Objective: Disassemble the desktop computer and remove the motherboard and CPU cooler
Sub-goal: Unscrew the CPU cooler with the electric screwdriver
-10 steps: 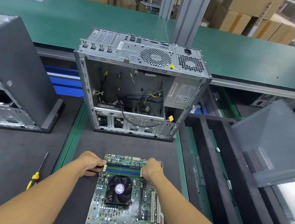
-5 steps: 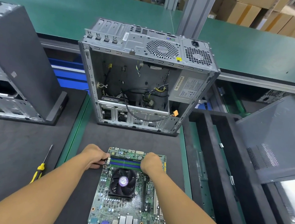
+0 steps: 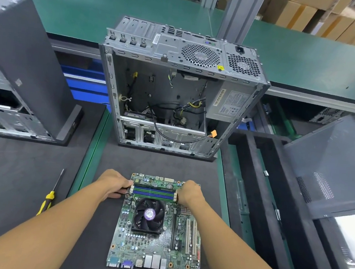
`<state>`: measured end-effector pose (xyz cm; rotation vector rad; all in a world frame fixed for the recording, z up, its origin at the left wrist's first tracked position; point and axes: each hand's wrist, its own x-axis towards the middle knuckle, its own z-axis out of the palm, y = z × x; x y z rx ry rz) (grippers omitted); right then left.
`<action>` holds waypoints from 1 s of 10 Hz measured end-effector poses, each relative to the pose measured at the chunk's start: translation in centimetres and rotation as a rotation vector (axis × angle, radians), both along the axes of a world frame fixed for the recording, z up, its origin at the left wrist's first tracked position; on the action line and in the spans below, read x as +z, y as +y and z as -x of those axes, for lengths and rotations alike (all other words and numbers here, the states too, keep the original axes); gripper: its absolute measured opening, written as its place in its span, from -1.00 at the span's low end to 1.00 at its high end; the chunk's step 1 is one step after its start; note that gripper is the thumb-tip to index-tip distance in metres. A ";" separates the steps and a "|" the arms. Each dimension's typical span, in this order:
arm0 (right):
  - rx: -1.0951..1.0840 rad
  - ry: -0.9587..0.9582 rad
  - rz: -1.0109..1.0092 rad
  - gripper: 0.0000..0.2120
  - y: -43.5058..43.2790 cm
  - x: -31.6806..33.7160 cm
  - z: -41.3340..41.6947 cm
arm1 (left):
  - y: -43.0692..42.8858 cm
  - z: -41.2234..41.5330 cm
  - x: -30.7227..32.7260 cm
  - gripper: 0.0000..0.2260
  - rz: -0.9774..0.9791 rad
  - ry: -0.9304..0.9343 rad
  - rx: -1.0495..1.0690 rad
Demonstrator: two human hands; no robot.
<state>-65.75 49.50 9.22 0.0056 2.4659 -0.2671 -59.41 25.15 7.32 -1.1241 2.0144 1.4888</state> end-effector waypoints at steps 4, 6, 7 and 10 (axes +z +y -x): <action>0.331 0.253 0.201 -0.65 -1.7 1.8 -0.9 | -0.2 -0.7 0.0 -0.92 0.011 0.051 -0.045; 0.514 0.280 0.231 -0.62 -3.5 2.1 -1.1 | 0.1 -1.2 -0.1 -0.94 0.013 0.090 -0.035; 0.554 0.247 0.230 -0.74 -4.1 2.0 -1.3 | 0.1 -1.3 -0.2 -0.94 0.015 0.101 -0.020; 0.582 0.344 0.207 -0.83 -4.5 1.4 -1.5 | -0.2 -2.0 -0.3 -0.92 -0.013 0.125 0.003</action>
